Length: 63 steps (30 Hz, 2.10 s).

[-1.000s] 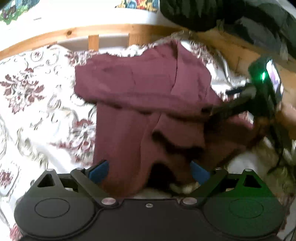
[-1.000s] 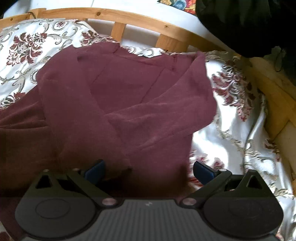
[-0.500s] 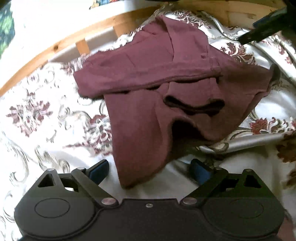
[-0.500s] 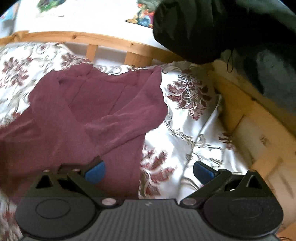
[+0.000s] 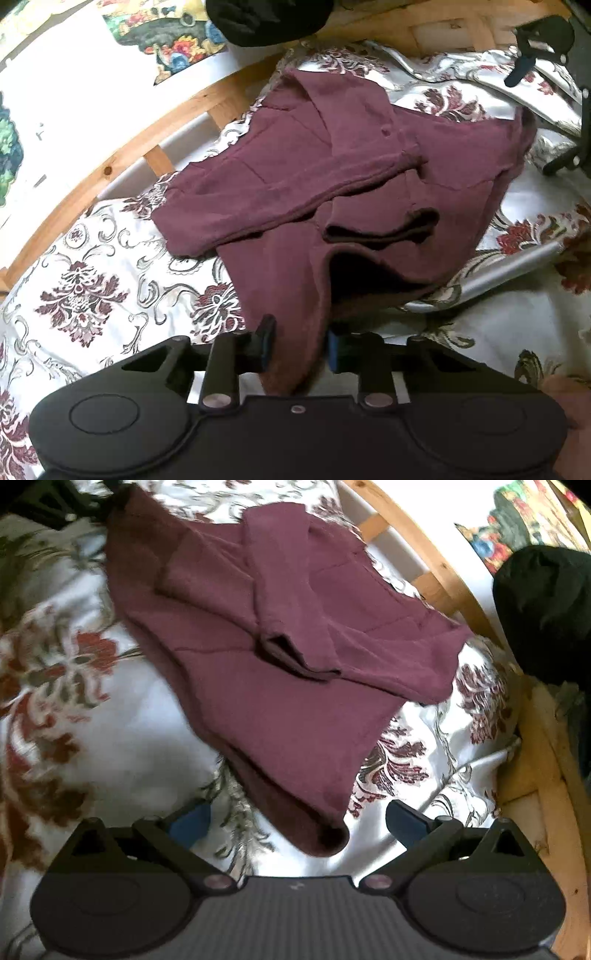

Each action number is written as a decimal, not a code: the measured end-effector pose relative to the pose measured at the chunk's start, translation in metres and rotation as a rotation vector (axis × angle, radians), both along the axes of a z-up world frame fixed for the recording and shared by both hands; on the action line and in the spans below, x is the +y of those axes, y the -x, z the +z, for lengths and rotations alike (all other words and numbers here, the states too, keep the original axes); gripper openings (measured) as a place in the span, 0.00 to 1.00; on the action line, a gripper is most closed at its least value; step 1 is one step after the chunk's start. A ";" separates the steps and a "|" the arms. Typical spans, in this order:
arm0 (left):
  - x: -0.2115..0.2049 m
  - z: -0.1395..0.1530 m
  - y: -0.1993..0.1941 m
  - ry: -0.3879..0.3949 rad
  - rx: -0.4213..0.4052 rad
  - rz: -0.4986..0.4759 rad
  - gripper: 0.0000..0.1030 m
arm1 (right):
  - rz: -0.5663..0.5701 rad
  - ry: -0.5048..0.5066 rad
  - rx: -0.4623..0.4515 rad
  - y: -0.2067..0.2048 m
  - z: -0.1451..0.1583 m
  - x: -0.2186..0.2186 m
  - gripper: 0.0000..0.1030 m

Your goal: Fold small clothes

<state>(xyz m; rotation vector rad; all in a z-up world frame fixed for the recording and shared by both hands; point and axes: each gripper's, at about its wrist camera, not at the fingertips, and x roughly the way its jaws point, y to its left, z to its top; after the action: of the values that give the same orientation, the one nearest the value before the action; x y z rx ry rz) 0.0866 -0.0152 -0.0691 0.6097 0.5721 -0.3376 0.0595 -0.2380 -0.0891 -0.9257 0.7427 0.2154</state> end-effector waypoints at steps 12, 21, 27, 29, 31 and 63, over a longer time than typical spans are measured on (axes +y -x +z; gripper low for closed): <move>0.009 0.005 -0.002 0.079 -0.020 0.055 0.06 | -0.055 -0.023 -0.068 -0.009 0.005 -0.008 0.25; 0.021 0.038 0.026 0.275 -0.123 0.126 0.05 | -0.105 -0.156 -0.368 0.027 0.052 -0.008 0.10; 0.044 0.074 0.062 0.355 -0.179 0.125 0.05 | -0.097 -0.223 -0.531 0.085 0.086 0.009 0.10; 0.055 0.085 0.077 0.377 -0.176 0.113 0.04 | -0.077 -0.218 -0.566 0.103 0.095 0.016 0.10; 0.066 0.097 0.091 0.395 -0.174 0.096 0.04 | -0.058 -0.218 -0.610 0.122 0.104 0.023 0.10; 0.020 0.105 -0.187 0.231 0.101 0.175 0.05 | -0.326 -0.472 -0.394 -0.158 0.094 -0.037 0.11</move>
<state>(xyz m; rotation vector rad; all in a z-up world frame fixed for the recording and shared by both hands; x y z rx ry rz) 0.2738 0.0049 0.0359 0.3187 0.6683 -0.2655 0.2173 -0.2752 0.0046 -0.3700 0.4372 -0.0802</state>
